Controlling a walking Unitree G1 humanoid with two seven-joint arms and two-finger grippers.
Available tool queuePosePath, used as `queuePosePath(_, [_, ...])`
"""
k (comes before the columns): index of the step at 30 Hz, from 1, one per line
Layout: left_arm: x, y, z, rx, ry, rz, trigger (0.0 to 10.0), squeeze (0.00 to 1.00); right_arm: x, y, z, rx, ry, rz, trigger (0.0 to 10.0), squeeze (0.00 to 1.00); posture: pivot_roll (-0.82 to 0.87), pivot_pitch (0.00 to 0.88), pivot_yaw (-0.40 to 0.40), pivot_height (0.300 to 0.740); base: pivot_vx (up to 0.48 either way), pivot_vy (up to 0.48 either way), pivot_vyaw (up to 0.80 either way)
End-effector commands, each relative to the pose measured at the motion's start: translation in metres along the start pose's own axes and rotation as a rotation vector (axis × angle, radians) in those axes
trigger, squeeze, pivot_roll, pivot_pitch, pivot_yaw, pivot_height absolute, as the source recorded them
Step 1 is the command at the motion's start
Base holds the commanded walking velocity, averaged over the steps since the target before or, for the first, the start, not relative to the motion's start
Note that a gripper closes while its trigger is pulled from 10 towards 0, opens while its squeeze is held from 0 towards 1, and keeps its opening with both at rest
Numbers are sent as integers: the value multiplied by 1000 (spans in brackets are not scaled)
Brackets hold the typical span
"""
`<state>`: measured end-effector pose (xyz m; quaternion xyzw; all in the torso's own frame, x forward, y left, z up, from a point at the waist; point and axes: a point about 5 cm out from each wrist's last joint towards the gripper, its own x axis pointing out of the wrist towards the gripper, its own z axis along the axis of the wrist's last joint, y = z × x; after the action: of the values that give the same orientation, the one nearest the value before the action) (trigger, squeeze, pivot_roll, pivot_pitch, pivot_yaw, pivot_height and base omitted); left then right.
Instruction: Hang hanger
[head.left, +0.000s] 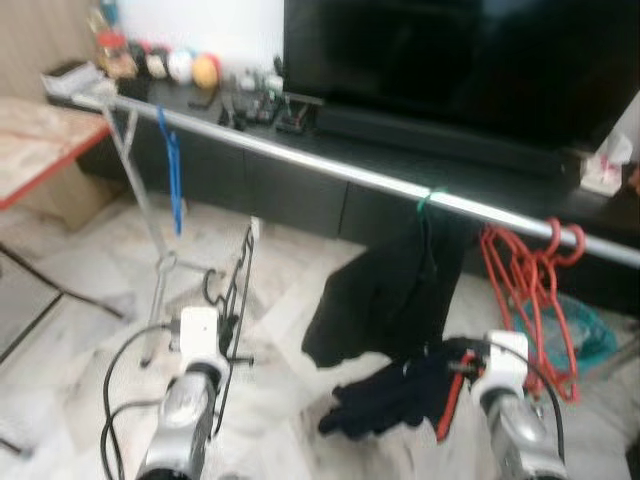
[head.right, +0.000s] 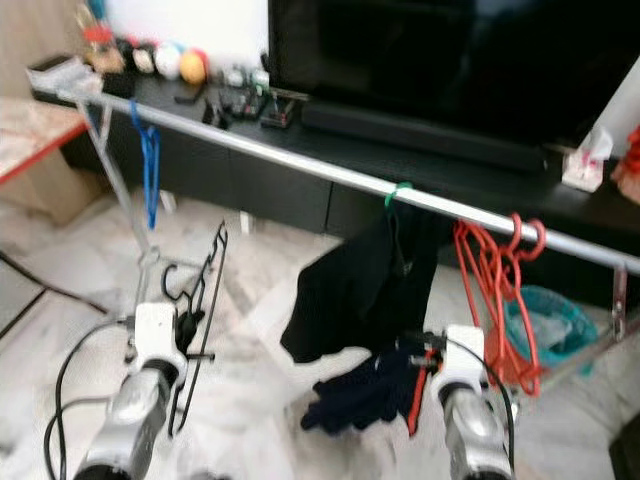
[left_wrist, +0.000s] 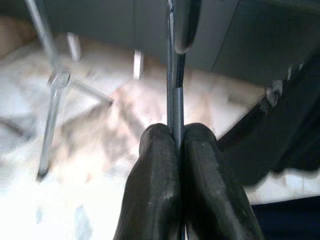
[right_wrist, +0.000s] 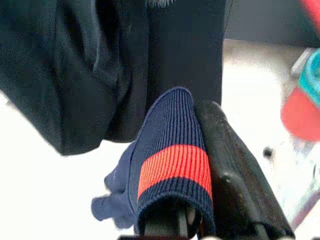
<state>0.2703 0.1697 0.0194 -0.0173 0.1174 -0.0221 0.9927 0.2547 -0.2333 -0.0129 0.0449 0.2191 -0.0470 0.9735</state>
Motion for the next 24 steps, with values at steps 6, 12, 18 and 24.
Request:
queuePosePath(6, [10, -6, 21, 77, -35, -68, 10000, 0, 1, 5, 9, 76, -68, -42, 10000, 0, 4, 0, -46, 740, -313, 0, 0])
queuePosePath(12, [14, -7, 26, 77, -43, -72, 10000, 0, -2, 3, 7, 65, -67, -35, 10000, 0, -11, 0, -59, 740, -305, 0, 0])
queuePosePath(18, [8, -15, 17, 77, -19, -90, 10000, 0, -4, -3, 4, 84, -61, -70, 10000, 0, 8, 0, -59, 740, -304, 0, 0])
queuePosePath(24, [11, -16, 25, 77, -43, -88, 10000, 0, 5, 8, 13, 82, -63, -38, 10000, 0, 42, 0, -77, 740, -301, 0, 0])
